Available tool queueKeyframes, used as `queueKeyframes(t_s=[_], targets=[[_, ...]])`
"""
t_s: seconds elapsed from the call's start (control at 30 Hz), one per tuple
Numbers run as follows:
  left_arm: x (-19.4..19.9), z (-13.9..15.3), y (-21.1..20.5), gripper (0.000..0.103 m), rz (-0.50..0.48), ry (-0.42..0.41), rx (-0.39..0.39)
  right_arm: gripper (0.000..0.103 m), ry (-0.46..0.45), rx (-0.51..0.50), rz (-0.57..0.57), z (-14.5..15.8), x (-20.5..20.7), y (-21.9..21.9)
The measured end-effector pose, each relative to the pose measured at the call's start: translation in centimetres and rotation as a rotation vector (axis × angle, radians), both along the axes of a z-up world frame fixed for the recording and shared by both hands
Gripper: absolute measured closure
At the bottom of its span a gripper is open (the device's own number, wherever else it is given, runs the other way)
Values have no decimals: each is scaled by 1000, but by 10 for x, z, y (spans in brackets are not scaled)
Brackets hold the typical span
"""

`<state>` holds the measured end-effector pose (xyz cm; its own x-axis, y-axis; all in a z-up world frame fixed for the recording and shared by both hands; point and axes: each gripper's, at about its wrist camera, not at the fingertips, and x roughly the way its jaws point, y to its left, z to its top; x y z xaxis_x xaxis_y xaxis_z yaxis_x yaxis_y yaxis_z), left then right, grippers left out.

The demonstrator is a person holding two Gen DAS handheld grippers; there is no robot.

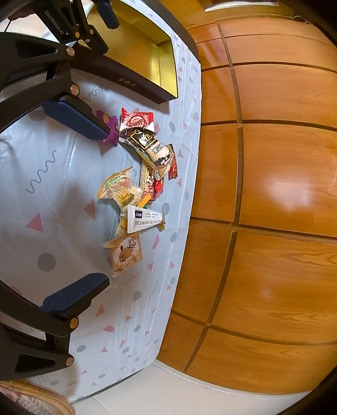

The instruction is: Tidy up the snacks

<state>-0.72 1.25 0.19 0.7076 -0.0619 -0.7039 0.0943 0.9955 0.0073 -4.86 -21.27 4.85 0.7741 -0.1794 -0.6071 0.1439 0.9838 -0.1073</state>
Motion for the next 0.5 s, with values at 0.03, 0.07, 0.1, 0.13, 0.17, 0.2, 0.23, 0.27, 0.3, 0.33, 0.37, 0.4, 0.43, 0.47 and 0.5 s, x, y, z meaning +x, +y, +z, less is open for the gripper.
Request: queueKeyframes(t_s=[0.03, 0.07, 0.1, 0.13, 0.17, 0.2, 0.23, 0.27, 0.3, 0.33, 0.37, 0.4, 0.43, 0.47, 0.5], targets=[[0, 0, 0, 38, 0, -1, -2, 0, -4, -4, 1, 1, 0, 0], [0, 1, 0, 38, 0, -3, -3, 0, -8, -6, 3, 2, -1, -1], [-1, 1, -1, 38, 1, -4, -2, 0, -13, -7, 4, 3, -1, -1], [-1, 1, -1, 38, 0, -3, -2, 0, -16, -7, 5, 4, 0, -2], [-1, 1, -1, 38, -2, -3, 0, 0, -17, -4, 6, 5, 0, -3], [0, 1, -2, 38, -3, -3, 3, 0, -19, 1, 8, 5, 1, -4], [0, 1, -2, 38, -3, -1, 5, 0, -19, 5, 12, 5, 1, -5], [0, 1, -3, 38, -5, 1, 7, 0, -20, 7, 17, 6, 1, -6], [0, 1, -4, 38, -8, 3, 8, 0, -19, 11, 25, 5, 2, -7], [1, 1, -5, 38, -10, 6, 12, 0, -14, 17, 35, 5, 3, -8], [1, 0, -7, 38, -13, 8, 15, 0, -10, 22, 42, 5, 4, -8], [1, 0, -7, 38, -16, 8, 15, 0, -6, 29, 51, 4, 5, -9], [1, 0, -8, 38, -20, 10, 16, 0, -4, 30, 55, 4, 6, -10], [1, 0, -10, 38, -22, 11, 22, 0, -3, 28, 58, 4, 8, -11], [1, -1, -12, 38, -25, 12, 29, 0, 1, 26, 61, 4, 9, -13]])
